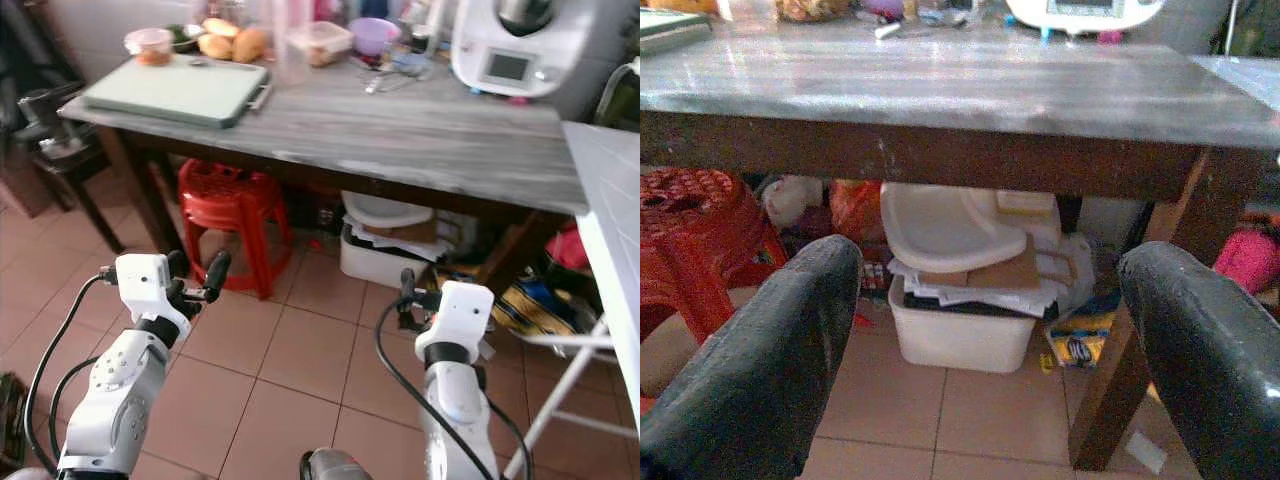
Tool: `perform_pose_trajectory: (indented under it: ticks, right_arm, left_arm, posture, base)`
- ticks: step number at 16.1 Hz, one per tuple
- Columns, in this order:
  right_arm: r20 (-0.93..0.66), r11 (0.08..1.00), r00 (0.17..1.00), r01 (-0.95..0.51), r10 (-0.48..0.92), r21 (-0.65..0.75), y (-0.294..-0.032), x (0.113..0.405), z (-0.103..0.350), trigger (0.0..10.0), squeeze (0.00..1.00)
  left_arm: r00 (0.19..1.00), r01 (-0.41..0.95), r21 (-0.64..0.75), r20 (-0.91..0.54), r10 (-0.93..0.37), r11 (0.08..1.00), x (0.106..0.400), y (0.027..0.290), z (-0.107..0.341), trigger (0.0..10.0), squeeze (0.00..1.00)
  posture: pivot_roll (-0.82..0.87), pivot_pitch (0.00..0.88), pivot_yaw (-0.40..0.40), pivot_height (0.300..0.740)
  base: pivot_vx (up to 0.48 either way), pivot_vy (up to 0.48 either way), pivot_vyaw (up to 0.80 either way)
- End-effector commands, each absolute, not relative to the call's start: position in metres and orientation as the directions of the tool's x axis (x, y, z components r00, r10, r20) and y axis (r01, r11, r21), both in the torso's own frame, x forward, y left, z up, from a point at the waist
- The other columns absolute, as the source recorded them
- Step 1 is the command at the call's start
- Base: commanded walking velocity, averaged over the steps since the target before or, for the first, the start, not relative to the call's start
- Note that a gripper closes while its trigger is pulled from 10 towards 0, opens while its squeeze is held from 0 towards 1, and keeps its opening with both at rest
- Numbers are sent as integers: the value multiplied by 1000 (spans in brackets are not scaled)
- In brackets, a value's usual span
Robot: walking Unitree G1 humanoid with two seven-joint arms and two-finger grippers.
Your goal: Setting the table
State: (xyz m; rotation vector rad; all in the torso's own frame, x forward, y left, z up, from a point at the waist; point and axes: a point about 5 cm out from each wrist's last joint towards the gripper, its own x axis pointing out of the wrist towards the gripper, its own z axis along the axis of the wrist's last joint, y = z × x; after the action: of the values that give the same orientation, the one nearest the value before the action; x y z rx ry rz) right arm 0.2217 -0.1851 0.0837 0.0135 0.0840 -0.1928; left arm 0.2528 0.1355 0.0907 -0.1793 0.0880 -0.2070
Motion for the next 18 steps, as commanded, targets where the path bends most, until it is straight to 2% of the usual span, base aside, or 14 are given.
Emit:
perform_pose_trajectory:
  ticks: [1, 3, 8, 13, 15, 18]
  right_arm:
    - [-81, 981, 978, 193, -192, 10, -184, 222, 86, 10000, 0]
    - [-77, 981, 978, 193, -192, 7, -184, 222, 87, 10000, 0]
    - [-56, 984, 983, 177, -177, -5, -182, 223, 91, 10000, 0]
    - [-57, 985, 983, 173, -174, -12, -183, 222, 90, 10000, 0]
    - [-57, 985, 983, 173, -174, -13, -183, 223, 90, 10000, 0]
    - [-48, 987, 986, 158, -159, -19, -181, 225, 92, 10000, 0]
  left_arm:
    - [974, 208, -174, -52, -220, 963, 255, 138, 97, 10000, 0]
    - [973, 216, -177, -48, -227, 960, 256, 140, 99, 10000, 0]
    - [973, 213, -186, -48, -226, 959, 254, 141, 99, 10000, 0]
    - [974, 211, -187, -47, -223, 959, 255, 141, 100, 10000, 0]
    - [974, 210, -185, -45, -222, 960, 256, 142, 101, 10000, 0]
    - [974, 213, -179, -40, -224, 960, 258, 143, 102, 10000, 0]
  posture:
    - [-45, 0, 14, 740]
    - [-41, 0, 13, 740]
    - [-39, 0, 3, 740]
    - [-44, 0, 4, 740]
    - [-43, 0, 4, 740]
    - [-40, 0, 3, 740]
  base:
    - [0, 0, -800]
    - [0, 0, -800]
    - [0, -286, -746]
    - [0, -401, 0]
    - [0, -309, -578]
    - [0, 0, -725]
